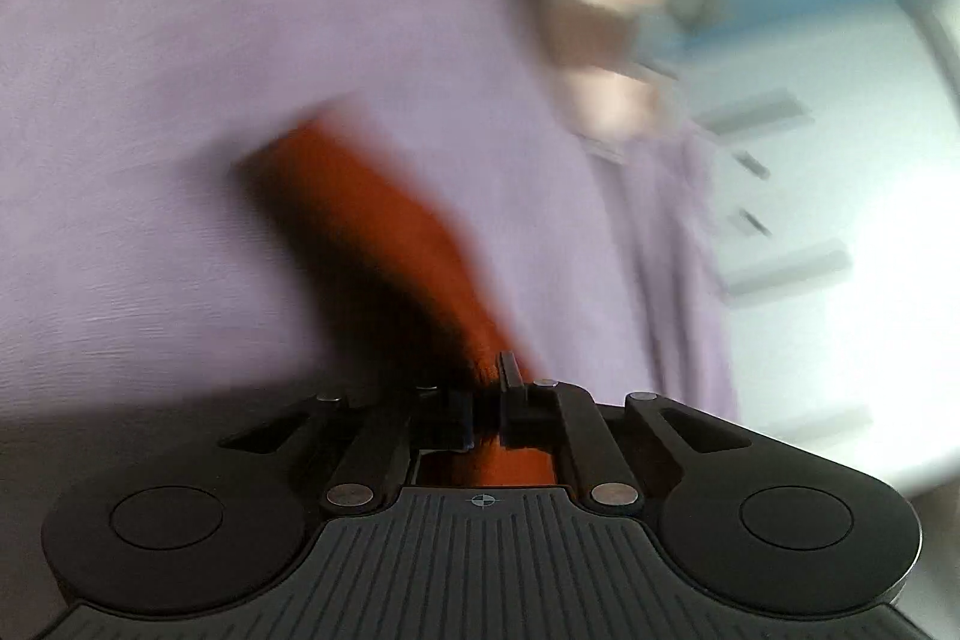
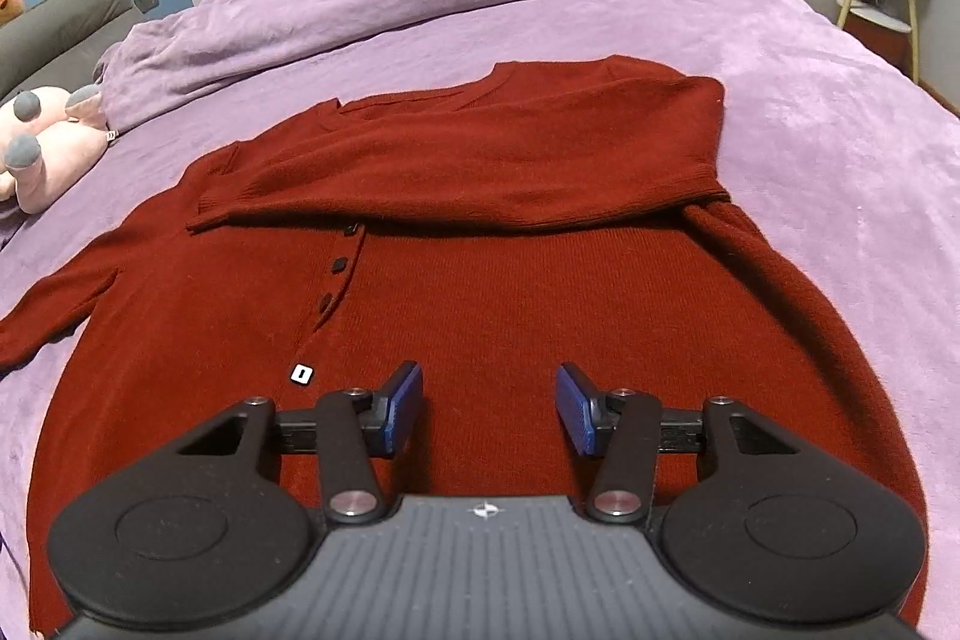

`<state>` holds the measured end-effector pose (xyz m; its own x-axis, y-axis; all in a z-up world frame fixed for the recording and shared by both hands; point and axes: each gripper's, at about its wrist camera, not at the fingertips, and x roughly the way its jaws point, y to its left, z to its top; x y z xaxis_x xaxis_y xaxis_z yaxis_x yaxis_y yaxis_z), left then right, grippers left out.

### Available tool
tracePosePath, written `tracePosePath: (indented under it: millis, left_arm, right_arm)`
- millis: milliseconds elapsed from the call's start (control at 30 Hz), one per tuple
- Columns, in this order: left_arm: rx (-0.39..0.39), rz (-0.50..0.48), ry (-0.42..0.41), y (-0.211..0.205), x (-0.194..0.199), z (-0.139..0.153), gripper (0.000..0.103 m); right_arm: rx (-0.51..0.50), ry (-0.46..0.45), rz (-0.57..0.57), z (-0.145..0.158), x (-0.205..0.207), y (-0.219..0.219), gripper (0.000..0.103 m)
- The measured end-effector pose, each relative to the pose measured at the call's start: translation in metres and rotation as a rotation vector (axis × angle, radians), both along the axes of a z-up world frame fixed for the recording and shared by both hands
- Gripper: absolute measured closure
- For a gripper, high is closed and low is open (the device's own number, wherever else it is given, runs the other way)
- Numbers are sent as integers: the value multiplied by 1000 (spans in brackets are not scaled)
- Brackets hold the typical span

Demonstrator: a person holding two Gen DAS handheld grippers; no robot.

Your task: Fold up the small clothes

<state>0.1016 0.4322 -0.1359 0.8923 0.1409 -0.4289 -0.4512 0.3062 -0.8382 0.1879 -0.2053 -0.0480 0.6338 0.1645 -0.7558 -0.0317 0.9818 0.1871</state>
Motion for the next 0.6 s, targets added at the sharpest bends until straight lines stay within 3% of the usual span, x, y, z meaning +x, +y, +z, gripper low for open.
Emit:
tracePosePath:
  millis: [133, 233, 300, 333, 367, 467, 600]
  left_arm:
    - [354, -331, -64, -81, 57, 83, 94]
    - [541, -617, -163, -178, 93, 132, 92]
    - [634, -789, -165, -238, 109, 146, 53]
    - [675, -845, -155, -264, 114, 146, 22]
    - [702, -870, -145, -283, 113, 142, 16]
    - [711, -939, -44, -311, 114, 110, 17]
    - [674, -787, 215, -293, 111, 59, 22]
  right_arm:
    - [9, -24, -19, 5, -3, -9, 53]
    - [25, -57, -34, 12, -6, -15, 53]
    - [54, -76, -41, 18, -8, -20, 53]
    - [66, -80, -40, 20, -8, -22, 53]
    - [74, -82, -39, 22, -8, -24, 53]
    - [97, -72, -24, 23, -4, -27, 53]
    - [173, -44, 32, 20, 23, -19, 58]
